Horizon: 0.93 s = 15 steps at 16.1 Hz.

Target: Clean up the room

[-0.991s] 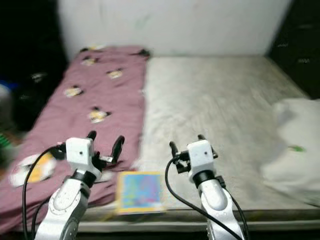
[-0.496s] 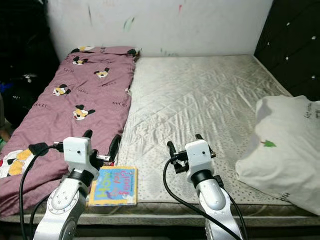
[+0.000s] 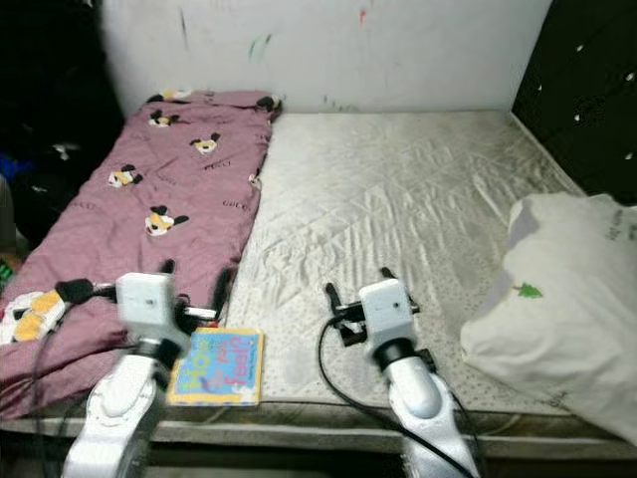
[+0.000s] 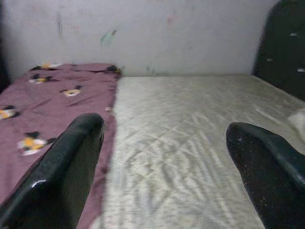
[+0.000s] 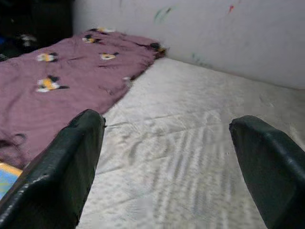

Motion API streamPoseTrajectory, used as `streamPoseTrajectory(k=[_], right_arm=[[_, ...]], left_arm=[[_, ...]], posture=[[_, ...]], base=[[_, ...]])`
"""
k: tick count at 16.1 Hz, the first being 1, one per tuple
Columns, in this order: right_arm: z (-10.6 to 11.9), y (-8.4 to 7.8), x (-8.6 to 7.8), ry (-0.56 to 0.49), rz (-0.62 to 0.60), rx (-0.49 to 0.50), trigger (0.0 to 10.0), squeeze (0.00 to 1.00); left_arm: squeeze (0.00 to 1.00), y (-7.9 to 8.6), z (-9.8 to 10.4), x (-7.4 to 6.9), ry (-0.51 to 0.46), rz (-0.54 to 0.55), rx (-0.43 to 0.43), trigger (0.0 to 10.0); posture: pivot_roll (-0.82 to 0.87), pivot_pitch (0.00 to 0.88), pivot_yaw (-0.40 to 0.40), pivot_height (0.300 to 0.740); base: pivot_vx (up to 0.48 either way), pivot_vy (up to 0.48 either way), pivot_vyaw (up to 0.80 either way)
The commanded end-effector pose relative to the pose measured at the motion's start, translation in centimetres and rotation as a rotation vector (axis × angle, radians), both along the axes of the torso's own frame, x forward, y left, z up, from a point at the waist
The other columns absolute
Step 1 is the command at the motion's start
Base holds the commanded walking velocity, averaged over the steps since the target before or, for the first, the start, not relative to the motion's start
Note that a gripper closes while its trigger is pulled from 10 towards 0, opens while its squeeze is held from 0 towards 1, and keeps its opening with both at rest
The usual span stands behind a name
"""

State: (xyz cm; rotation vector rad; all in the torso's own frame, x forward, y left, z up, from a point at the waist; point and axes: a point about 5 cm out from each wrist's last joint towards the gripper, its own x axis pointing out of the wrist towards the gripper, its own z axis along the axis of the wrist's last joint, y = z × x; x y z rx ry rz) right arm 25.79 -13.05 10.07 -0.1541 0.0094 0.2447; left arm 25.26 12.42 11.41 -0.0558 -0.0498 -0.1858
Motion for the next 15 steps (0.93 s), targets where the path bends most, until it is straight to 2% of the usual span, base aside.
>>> streamPoseTrajectory(k=[1,15], right_arm=[[0.22,0.3,0.13,-0.009,0.006,0.011,10.0,0.0],[0.27,-0.04,0.3,-0.022,-0.017,0.001,10.0,0.0]], left_arm=[[0.0,0.56,-0.04,0.15,0.006,0.018,0.013,10.0],[0.0,0.39,0.03,0.29,0.001,0.015,0.011,10.0]], posture=[[-0.03,0.009,0.019,0.74],[-0.03,0.004,0.014,0.74]], base=[[0.0,-0.379,0.0],[0.0,-0.378,0.0]])
